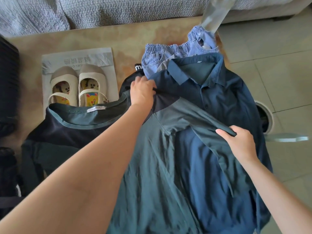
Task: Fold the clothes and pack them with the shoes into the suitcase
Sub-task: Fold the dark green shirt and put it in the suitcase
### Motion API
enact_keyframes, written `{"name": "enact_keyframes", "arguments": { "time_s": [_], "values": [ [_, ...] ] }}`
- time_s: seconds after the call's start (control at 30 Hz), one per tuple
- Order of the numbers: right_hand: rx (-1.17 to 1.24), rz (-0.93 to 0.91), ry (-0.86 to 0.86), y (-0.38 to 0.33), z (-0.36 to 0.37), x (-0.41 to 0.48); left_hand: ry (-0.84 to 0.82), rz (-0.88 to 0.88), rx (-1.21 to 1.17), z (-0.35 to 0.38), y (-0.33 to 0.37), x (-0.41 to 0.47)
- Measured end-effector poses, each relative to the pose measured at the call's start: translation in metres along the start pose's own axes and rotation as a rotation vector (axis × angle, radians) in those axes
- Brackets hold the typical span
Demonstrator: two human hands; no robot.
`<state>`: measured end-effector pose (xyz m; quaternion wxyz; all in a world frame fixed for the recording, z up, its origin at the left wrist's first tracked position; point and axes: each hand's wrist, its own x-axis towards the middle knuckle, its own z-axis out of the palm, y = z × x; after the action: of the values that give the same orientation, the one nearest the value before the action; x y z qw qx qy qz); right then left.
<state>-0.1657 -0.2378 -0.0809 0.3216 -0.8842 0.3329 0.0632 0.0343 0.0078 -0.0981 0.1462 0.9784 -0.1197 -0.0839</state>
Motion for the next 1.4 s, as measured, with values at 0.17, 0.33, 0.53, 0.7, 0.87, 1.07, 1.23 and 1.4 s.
{"name": "enact_keyframes", "arguments": {
  "time_s": [0.17, 0.33, 0.53, 0.7, 0.87, 1.07, 1.23, 1.4],
  "values": [
    [0.05, 0.036, -0.025, 0.014, -0.006, 0.001, 0.059, -0.072, -0.099, 0.0, 0.009, 0.005],
    [-0.006, 0.106, -0.148, 0.028, -0.016, -0.015, 0.042, -0.016, -0.137, 0.013, 0.021, -0.018],
    [0.316, 0.007, -0.068, -0.013, -0.015, -0.029, -0.052, -0.208, -0.695, 0.011, 0.042, -0.087],
    [0.314, -0.085, -0.263, -0.082, 0.026, -0.085, -0.278, -0.597, -1.25, -0.002, 0.039, -0.163],
    [0.475, 0.016, -0.715, -0.109, 0.083, -0.142, -0.337, -0.926, -1.433, -0.005, -0.005, -0.221],
    [0.243, -0.101, -0.514, -0.096, 0.087, -0.138, -0.352, -0.88, -1.282, -0.002, -0.033, -0.238],
    [-0.291, -0.491, -0.098, -0.06, 0.09, -0.127, -0.364, -0.826, -1.307, 0.0, -0.023, -0.227],
    [-0.309, -0.457, -0.07, -0.054, 0.095, -0.132, -0.359, -0.797, -1.303, 0.002, -0.017, -0.223]
  ]
}}
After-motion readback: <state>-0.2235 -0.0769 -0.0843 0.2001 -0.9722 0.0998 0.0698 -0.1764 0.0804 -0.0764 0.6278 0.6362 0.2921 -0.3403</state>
